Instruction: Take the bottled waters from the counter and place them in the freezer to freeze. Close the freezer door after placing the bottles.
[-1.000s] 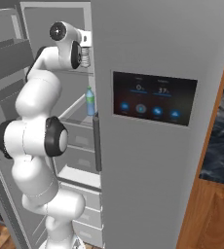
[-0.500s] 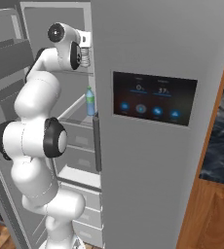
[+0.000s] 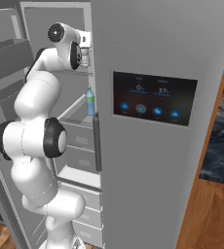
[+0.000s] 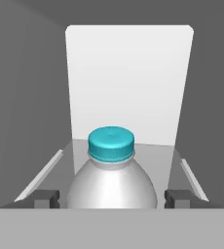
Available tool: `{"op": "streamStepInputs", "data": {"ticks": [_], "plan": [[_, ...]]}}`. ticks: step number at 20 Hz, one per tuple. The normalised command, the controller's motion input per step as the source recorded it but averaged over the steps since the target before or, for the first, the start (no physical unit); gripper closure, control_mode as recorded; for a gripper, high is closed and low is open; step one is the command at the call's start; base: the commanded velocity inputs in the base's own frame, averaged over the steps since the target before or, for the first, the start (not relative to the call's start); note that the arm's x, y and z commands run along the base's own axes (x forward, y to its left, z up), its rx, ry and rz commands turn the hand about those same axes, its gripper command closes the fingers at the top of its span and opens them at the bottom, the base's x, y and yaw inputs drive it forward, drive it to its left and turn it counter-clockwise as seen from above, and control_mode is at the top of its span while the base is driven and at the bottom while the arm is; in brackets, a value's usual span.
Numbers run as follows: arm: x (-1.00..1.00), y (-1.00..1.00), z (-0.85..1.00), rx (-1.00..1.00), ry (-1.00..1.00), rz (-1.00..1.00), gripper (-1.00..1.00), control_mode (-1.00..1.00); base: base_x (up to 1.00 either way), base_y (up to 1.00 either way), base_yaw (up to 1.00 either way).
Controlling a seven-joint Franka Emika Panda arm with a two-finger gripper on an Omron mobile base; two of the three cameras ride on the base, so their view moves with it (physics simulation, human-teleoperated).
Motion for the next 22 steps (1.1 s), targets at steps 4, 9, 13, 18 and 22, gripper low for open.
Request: {"op": "streamStepInputs", "data": {"ticks": [4,9,13,18,22], "plan": [[0.0,0.0,0.0,0.0,-0.01,0.0,-1.0,-1.0,0.0,0.0,0.0],[0.0,0.0,0.0,0.0,-0.09,0.0,-1.0,-1.0,0.0,0.0,0.0],[-0.05,0.0,0.0,0.0,-0.05,0.0,-1.0,-1.0,0.0,0.0,0.0],[-0.23,0.0,0.02,0.0,-0.05,0.0,-1.0,-1.0,0.0,0.0,0.0],[-0.51,0.0,0.13,0.0,-0.02,0.0,-1.0,-1.0,0.0,0.0,0.0]]}}
